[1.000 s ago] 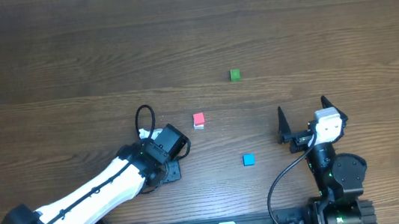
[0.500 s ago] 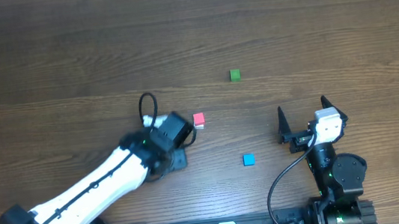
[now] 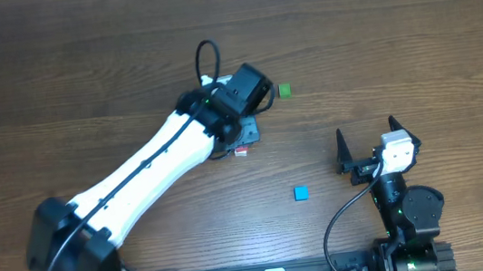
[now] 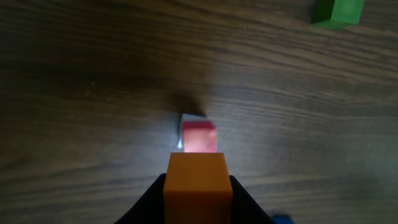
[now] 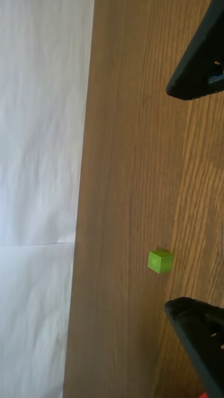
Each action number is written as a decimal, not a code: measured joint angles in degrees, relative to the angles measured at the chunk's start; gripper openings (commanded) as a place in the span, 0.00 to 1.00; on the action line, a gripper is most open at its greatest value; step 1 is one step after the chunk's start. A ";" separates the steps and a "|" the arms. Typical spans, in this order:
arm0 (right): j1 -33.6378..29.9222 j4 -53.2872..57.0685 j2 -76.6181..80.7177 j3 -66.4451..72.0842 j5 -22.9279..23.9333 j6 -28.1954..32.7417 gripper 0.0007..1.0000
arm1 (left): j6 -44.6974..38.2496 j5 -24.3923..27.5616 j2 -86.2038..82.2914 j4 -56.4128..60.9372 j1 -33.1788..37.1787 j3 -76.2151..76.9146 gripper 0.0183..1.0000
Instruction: Stack Cubes
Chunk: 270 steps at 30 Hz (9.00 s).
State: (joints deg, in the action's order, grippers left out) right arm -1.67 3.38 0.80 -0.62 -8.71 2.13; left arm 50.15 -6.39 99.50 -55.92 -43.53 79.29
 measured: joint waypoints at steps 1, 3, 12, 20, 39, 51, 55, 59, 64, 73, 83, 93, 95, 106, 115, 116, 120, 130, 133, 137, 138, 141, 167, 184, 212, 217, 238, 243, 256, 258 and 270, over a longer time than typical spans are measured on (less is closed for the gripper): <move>0.00 0.00 0.00 0.00 0.00 0.02 0.99 | 0.00 0.04 1.05 0.04 0.00 0.52 0.02; 0.00 0.00 0.00 0.00 0.00 0.02 0.99 | 0.00 0.26 2.43 -0.02 0.00 0.94 0.02; 0.00 0.00 0.00 0.00 0.00 0.02 0.99 | 0.00 1.51 5.25 -0.04 0.00 1.07 0.02; 0.00 0.00 0.00 0.00 0.00 0.02 0.99 | 0.00 1.95 5.88 0.07 0.00 1.14 0.03; 0.00 0.00 0.00 0.00 0.00 0.04 0.99 | 0.00 3.04 8.41 1.29 0.00 1.14 0.02; 0.00 0.00 0.00 0.00 0.00 0.00 0.99 | 0.00 3.04 8.41 1.27 0.00 1.14 0.02; 0.00 0.00 0.00 0.00 0.00 0.02 0.99 | 0.00 3.04 8.44 1.27 0.00 1.14 0.02; 0.00 0.00 0.00 0.00 0.00 0.04 0.99 | 0.00 3.04 8.92 1.27 0.00 1.16 0.02; 0.00 0.00 0.00 0.00 0.00 0.04 0.99 | 0.00 3.04 9.27 1.25 0.00 1.16 0.02; 0.00 0.00 0.00 0.00 0.00 0.04 0.99 | 0.00 3.04 9.27 1.25 0.00 1.16 0.17; 0.00 0.00 0.00 0.00 0.00 0.02 0.99 | 0.00 3.04 9.38 0.98 0.00 1.20 0.26; 0.00 0.00 0.00 0.00 0.00 0.07 0.99 | 0.00 3.06 9.49 0.98 0.00 1.20 0.47; 0.00 0.00 0.00 0.00 0.00 0.02 0.99 | 0.04 3.08 9.49 0.98 0.00 1.20 0.54; 0.00 0.00 0.00 0.00 0.00 0.02 0.99 | -0.02 2.84 9.46 3.69 0.00 1.20 1.00; 0.00 0.00 0.00 0.00 0.00 0.02 0.99 | -0.02 -3.65 -4.13 6.54 2.23 1.20 1.00; 0.00 0.00 0.00 0.00 0.00 0.04 0.99 | -0.02 -4.81 -7.52 6.51 3.19 1.22 1.00; 0.00 0.00 0.00 0.00 0.00 0.02 0.99 | -1.88 -7.89 -19.17 7.02 8.66 1.62 1.00; 0.00 0.00 0.00 0.00 0.00 0.04 0.99 | -15.56 -6.27 -40.65 25.49 32.15 -7.28 1.00; 0.00 0.00 0.00 0.00 0.00 0.04 0.99 | -20.94 -3.87 -49.90 34.49 35.82 -18.08 1.00; 0.00 0.00 0.00 0.00 0.00 0.02 0.99 | -26.49 -0.98 -60.11 46.21 37.99 -32.70 1.00; 0.00 0.00 0.00 0.00 0.00 0.04 0.99 | -27.78 -0.22 -62.75 48.85 38.51 -36.87 1.00; 0.00 0.00 0.00 0.00 0.00 0.04 0.99 | -30.95 1.88 -69.31 54.62 39.67 -47.50 1.00; 0.00 0.00 0.00 0.00 0.00 0.02 0.99 | -47.41 12.24 -98.60 56.13 45.40 -78.64 1.00; 0.00 0.00 0.00 0.00 0.00 0.04 0.99 | -47.58 12.24 -98.84 52.19 45.40 -78.68 1.00; 0.17 -2.93 0.00 0.00 -2.89 -2.86 0.99 | -47.58 12.24 -98.84 52.17 45.40 -78.68 1.00; 0.22 -3.43 1.36 -0.68 -4.13 -5.09 0.99 | -47.58 12.24 -98.84 52.17 45.40 -78.68 1.00; 4.37 30.84 66.51 -60.35 -9.40 -5.42 0.99 | -47.58 12.24 -98.86 52.13 45.40 -78.68 1.00; 12.09 32.81 79.67 -67.87 -5.44 -6.62 0.99 | -47.58 12.24 -98.86 52.11 45.40 -78.68 1.00; 22.03 43.69 109.79 -85.59 10.23 -20.00 0.99 | -47.58 12.24 -98.88 52.11 45.40 -78.68 1.00; 22.03 44.13 112.02 -87.10 11.21 -21.51 0.99 | -47.58 12.24 -98.86 52.11 45.40 -78.68 1.00; 22.03 46.10 120.17 -87.67 13.84 -26.38 0.93 | -47.58 12.24 -98.86 52.11 45.40 -78.68 1.00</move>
State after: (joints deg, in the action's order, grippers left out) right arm 20.36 49.47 120.97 -88.29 5.13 -24.25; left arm 2.57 5.85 0.64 -3.81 1.87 0.60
